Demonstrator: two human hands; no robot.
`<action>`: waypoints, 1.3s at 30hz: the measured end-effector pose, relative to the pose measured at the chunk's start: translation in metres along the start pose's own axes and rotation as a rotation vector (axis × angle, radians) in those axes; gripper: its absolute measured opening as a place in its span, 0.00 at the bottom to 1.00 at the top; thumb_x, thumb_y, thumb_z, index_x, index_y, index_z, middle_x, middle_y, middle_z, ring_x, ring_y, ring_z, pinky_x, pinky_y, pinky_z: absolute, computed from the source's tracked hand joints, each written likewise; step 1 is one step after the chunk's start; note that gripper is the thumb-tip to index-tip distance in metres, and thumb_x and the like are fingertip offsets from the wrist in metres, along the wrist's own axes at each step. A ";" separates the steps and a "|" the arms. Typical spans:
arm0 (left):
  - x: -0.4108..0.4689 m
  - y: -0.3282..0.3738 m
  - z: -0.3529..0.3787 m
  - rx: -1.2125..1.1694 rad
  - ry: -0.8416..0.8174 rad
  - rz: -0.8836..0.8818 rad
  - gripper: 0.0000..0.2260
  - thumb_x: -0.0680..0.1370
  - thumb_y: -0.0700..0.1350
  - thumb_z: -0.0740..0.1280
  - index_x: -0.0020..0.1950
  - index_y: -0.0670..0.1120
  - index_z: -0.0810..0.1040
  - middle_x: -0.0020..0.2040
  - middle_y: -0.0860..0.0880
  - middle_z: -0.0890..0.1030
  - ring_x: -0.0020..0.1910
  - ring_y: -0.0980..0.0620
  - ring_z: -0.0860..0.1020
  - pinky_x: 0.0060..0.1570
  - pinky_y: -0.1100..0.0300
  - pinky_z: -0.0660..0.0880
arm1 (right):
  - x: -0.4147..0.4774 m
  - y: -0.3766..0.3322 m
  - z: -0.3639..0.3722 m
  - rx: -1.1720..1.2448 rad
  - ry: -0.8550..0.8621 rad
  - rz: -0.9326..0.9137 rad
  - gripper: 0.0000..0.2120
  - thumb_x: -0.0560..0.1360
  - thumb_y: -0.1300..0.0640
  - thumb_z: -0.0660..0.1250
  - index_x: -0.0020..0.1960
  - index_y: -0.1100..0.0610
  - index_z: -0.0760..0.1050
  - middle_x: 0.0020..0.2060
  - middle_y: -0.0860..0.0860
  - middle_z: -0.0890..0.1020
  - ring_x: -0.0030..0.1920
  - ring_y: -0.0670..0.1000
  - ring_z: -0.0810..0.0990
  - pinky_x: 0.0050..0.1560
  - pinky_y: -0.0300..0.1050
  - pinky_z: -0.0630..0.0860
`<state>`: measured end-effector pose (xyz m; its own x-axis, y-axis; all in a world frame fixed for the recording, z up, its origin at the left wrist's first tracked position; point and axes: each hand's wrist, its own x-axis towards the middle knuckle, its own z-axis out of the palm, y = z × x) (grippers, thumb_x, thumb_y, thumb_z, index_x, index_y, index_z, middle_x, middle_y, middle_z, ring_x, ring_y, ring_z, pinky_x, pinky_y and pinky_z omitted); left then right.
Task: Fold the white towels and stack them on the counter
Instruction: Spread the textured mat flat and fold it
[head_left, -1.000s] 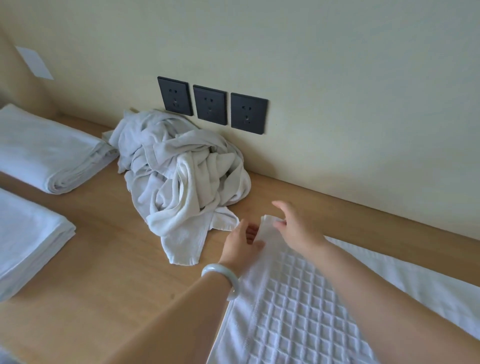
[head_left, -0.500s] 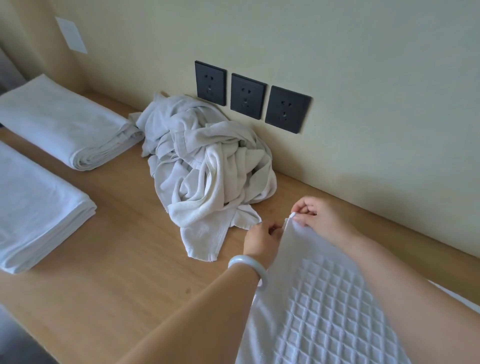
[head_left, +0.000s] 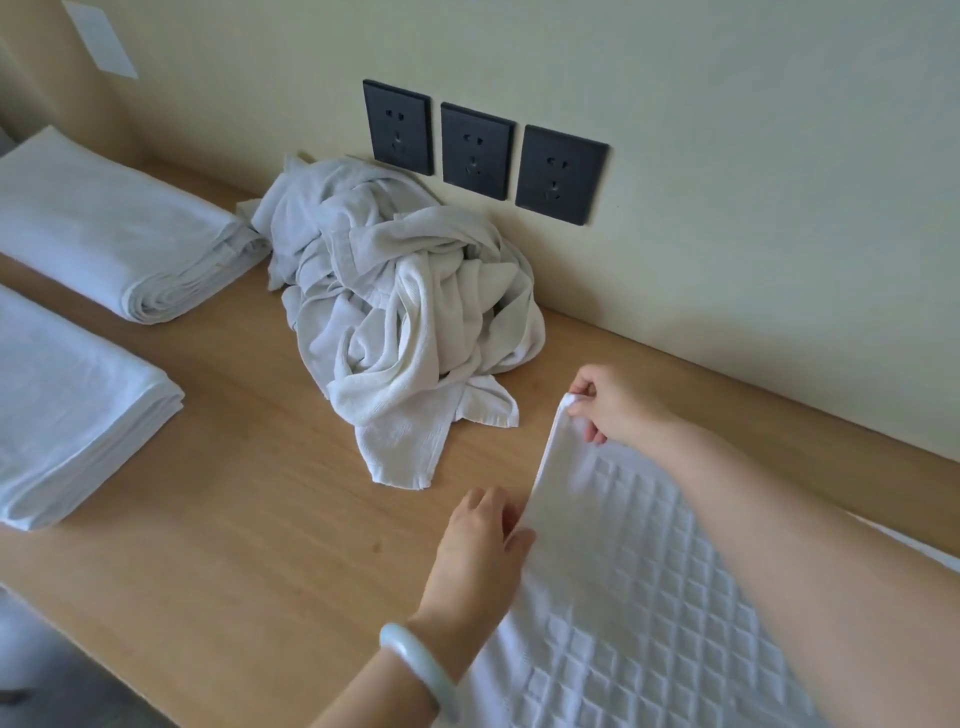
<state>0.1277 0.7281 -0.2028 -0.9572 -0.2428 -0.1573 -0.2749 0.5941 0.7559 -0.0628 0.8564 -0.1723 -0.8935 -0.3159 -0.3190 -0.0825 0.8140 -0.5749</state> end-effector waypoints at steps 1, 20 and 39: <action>-0.013 -0.006 -0.003 0.049 0.007 -0.003 0.08 0.76 0.47 0.69 0.43 0.49 0.71 0.43 0.55 0.70 0.44 0.53 0.70 0.43 0.65 0.65 | -0.001 0.001 0.004 0.087 0.018 0.022 0.06 0.77 0.64 0.64 0.43 0.56 0.71 0.33 0.57 0.81 0.30 0.53 0.80 0.38 0.48 0.79; -0.084 -0.039 -0.018 0.440 0.214 0.047 0.10 0.79 0.50 0.60 0.39 0.50 0.71 0.37 0.52 0.70 0.35 0.49 0.73 0.36 0.55 0.74 | -0.021 -0.013 0.052 0.307 0.360 0.012 0.10 0.78 0.64 0.61 0.58 0.61 0.71 0.55 0.58 0.77 0.47 0.51 0.75 0.41 0.40 0.68; -0.080 -0.033 -0.076 -0.043 -0.514 -0.452 0.10 0.72 0.38 0.75 0.46 0.35 0.78 0.37 0.42 0.80 0.31 0.48 0.77 0.38 0.53 0.80 | -0.278 0.067 0.142 -0.431 0.358 0.023 0.29 0.81 0.44 0.46 0.78 0.57 0.54 0.78 0.57 0.54 0.78 0.56 0.49 0.75 0.60 0.53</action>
<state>0.2206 0.6701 -0.1672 -0.6736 -0.0585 -0.7368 -0.6636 0.4869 0.5680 0.2421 0.9298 -0.2292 -0.9851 -0.1718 -0.0094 -0.1670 0.9681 -0.1867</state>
